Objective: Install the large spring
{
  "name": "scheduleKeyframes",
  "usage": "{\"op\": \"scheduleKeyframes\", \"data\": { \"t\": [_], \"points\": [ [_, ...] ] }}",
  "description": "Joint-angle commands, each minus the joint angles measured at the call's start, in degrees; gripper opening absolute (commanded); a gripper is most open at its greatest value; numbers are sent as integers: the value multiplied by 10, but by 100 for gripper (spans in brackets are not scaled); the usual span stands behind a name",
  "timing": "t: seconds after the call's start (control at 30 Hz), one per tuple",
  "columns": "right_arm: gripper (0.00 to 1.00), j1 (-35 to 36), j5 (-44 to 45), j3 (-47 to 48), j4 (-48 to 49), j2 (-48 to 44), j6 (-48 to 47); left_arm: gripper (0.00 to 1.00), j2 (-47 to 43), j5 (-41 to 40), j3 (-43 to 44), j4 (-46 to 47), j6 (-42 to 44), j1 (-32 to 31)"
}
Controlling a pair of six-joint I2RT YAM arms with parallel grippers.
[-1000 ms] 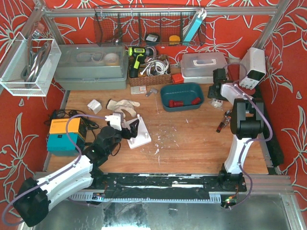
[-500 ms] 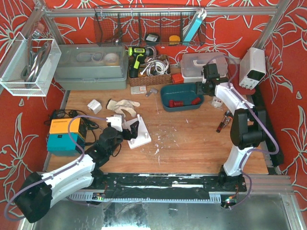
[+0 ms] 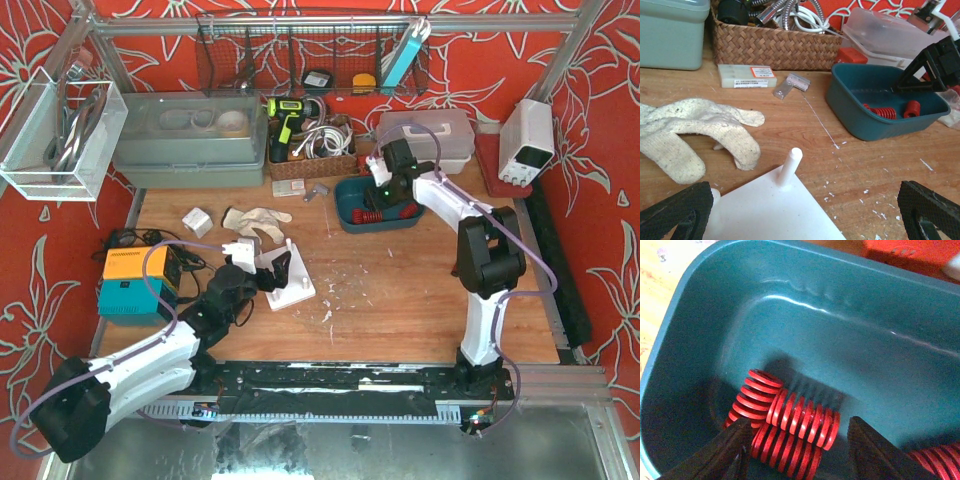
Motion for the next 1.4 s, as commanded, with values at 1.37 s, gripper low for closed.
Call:
{"op": "scheduleKeyframes", "data": {
  "t": [1.37],
  "points": [
    [47,32,113,145,-68,172,-34,100,-2,-3,-1,18,-3,-3]
  ]
}}
